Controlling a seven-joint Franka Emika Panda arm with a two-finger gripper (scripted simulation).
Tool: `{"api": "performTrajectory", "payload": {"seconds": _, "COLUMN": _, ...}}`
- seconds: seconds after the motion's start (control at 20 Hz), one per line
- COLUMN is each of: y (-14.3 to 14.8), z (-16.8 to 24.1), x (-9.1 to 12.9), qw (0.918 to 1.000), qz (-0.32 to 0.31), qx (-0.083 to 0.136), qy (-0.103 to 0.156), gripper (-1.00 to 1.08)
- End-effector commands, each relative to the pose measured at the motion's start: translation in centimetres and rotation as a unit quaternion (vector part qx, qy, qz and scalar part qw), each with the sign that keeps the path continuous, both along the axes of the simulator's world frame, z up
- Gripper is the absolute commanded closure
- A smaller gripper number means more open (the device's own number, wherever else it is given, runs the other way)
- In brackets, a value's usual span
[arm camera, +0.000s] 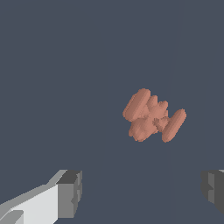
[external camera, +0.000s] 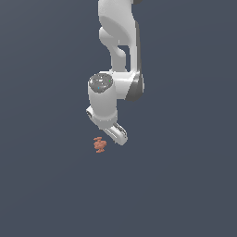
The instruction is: Pick up the object and move it to a goal position.
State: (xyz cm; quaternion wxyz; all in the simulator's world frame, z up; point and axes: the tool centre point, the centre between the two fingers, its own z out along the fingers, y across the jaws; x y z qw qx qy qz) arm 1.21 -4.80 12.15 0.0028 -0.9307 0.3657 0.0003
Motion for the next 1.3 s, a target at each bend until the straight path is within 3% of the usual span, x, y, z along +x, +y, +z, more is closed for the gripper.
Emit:
{"api": "performTrajectory", "payload": {"seconds": 0.0, "y": -0.7, "z": -0.5, "x": 0.2, "qw": 0.9991, "qz": -0.043, "qx": 0.0, "qy": 0.001, "gripper": -0.92}}
{"api": "performTrajectory", "payload": {"seconds": 0.65, "y": -3.8, "z": -2.6, "x": 0.7, "qw": 0.9753, "qz": -0.221, "qx": -0.001, "qy": 0.002, "gripper": -0.92}}
{"api": "performTrajectory", "payload": {"seconds": 0.95, "y": -4.4, "z": -3.0, "x": 0.8, "qw": 0.9668, "qz": -0.256, "qx": -0.002, "qy": 0.001, "gripper": -0.92}}
{"api": "performTrajectory", "payload": {"seconds": 1.25, "y": -4.5, "z": -3.1, "x": 0.8, "qw": 0.9657, "qz": -0.26, "qx": -0.002, "qy": 0.002, "gripper": -0.92}}
